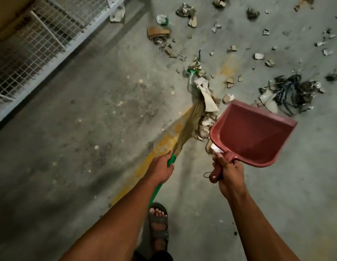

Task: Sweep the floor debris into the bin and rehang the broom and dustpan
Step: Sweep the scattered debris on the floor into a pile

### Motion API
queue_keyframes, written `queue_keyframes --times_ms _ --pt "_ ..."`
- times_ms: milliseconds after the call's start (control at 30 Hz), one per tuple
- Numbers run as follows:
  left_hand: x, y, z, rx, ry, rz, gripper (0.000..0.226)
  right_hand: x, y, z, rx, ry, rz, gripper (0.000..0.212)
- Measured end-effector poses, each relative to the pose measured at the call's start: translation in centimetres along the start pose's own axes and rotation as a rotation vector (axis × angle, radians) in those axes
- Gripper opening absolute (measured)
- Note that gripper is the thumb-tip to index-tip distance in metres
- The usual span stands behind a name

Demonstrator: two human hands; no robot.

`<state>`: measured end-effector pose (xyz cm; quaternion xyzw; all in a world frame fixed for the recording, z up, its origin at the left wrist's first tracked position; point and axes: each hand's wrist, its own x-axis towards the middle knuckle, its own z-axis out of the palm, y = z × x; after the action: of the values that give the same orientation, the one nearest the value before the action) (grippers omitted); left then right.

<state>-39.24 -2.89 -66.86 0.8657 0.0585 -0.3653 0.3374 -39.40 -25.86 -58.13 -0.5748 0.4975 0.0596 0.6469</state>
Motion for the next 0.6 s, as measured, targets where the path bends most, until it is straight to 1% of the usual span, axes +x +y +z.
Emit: queue_keyframes --times_ms 100,200,333,400,467,533,600 --pt "-2.6 -1.1 -3.6 0.035 0.080 0.018 0.071 -0.3 -1.2 -0.1 0.005 0.052 0.005 0.006" --pt "-4.2 -2.2 -7.4 0.074 0.173 0.047 0.072 -0.8 -2.1 0.7 -0.020 0.087 -0.021 0.008" --pt "-3.4 -3.2 -11.9 0.041 0.290 0.013 0.071 -1.4 -3.5 3.3 -0.047 0.040 -0.041 0.012" --pt "-1.6 -3.5 -13.7 0.005 0.352 -0.035 0.070 -1.5 -4.1 5.2 -0.030 -0.020 -0.037 0.011" --pt "1.2 -3.3 -15.1 -0.017 0.386 -0.120 0.069 -1.8 -4.8 7.7 0.028 -0.080 -0.013 0.010" --pt "4.4 -2.4 -16.0 -0.073 0.379 -0.226 0.069 -2.1 -5.5 10.2 0.063 -0.110 0.007 0.007" --pt "8.4 -1.5 -16.7 -0.088 0.344 -0.276 0.069 -1.5 -5.5 12.5 0.052 -0.112 0.047 0.005"
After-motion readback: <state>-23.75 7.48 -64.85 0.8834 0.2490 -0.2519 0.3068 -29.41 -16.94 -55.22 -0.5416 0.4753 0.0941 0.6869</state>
